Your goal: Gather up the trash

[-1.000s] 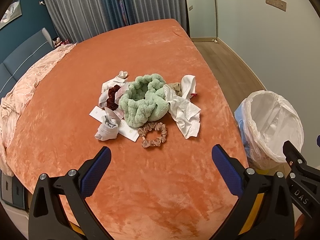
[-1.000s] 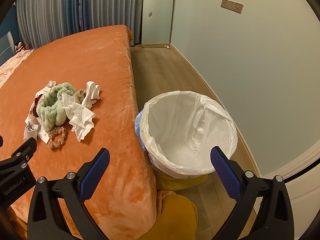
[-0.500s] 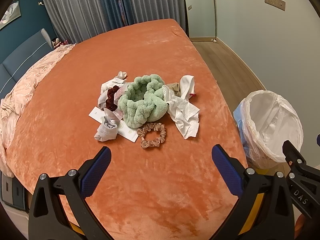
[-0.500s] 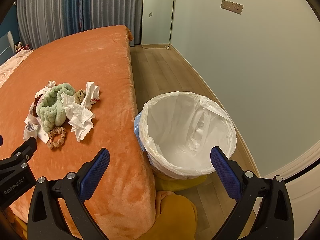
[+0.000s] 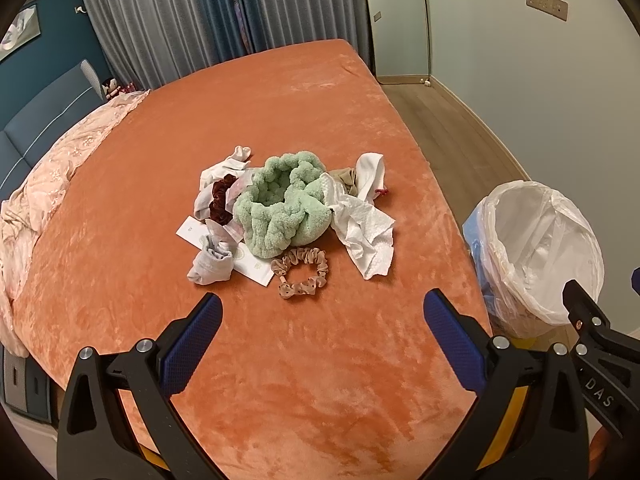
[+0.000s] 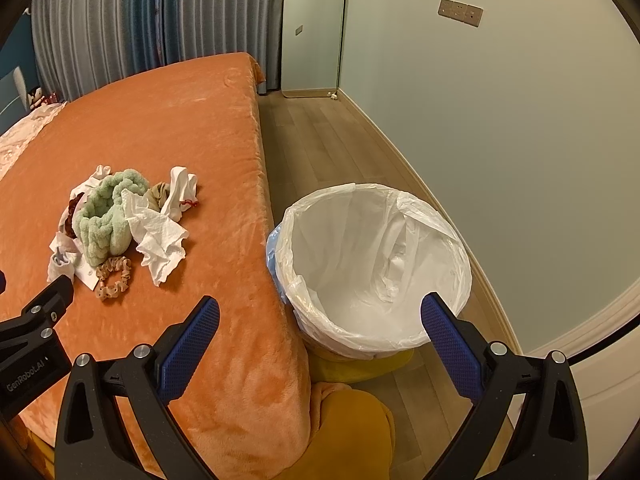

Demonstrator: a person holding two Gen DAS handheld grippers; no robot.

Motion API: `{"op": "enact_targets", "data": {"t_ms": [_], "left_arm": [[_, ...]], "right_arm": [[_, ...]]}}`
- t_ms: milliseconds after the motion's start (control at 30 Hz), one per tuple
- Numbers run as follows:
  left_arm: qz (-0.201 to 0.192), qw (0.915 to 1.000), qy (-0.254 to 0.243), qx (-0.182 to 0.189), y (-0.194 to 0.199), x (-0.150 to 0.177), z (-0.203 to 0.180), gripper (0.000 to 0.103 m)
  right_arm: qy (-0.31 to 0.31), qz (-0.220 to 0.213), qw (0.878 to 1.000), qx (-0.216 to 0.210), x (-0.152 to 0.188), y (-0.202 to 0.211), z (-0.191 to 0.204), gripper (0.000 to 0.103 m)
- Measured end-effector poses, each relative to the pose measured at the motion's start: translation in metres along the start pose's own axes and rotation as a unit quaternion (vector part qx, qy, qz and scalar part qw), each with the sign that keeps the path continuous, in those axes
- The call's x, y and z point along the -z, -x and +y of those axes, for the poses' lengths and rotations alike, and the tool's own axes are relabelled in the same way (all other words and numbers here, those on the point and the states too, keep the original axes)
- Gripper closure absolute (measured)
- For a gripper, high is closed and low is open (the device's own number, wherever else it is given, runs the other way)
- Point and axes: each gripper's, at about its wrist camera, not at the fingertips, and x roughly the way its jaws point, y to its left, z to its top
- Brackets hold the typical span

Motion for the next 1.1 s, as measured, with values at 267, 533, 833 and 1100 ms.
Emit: {"op": "enact_targets", "data": {"t_ms": [267,533,833,1100], "left_arm": [[0.000,1.0000,-0.001,0.001,0.0009,-0.0001,-0.0009,0.007],[0.001,1.0000,-0.002,0.002,0.0014,-0.0001,-0.0018,0.007],[0.002,1.0000,-0.005,0.006,0.0004,-0.0013,-0.0050,0.007],[0.000,0.9999,-0.007,0.012,0.0005,-0.0039,-0.0080,0.007]], "right_arm": [[0.000,-0.001,1.000,0.001,0.0010,0.0002,-0.0002,0.007],[-0.002,-0.001,1.000,0.000,0.0001,0.0000,-0.0022,0.007],[-0.002,-0.001,1.000,0.001,-0.0014,-0.0008,-0.0029,0.007],[-0.009,-0.002,1.000,0.002,-0.0031,-0.0007,-0.0086,0.007]]}}
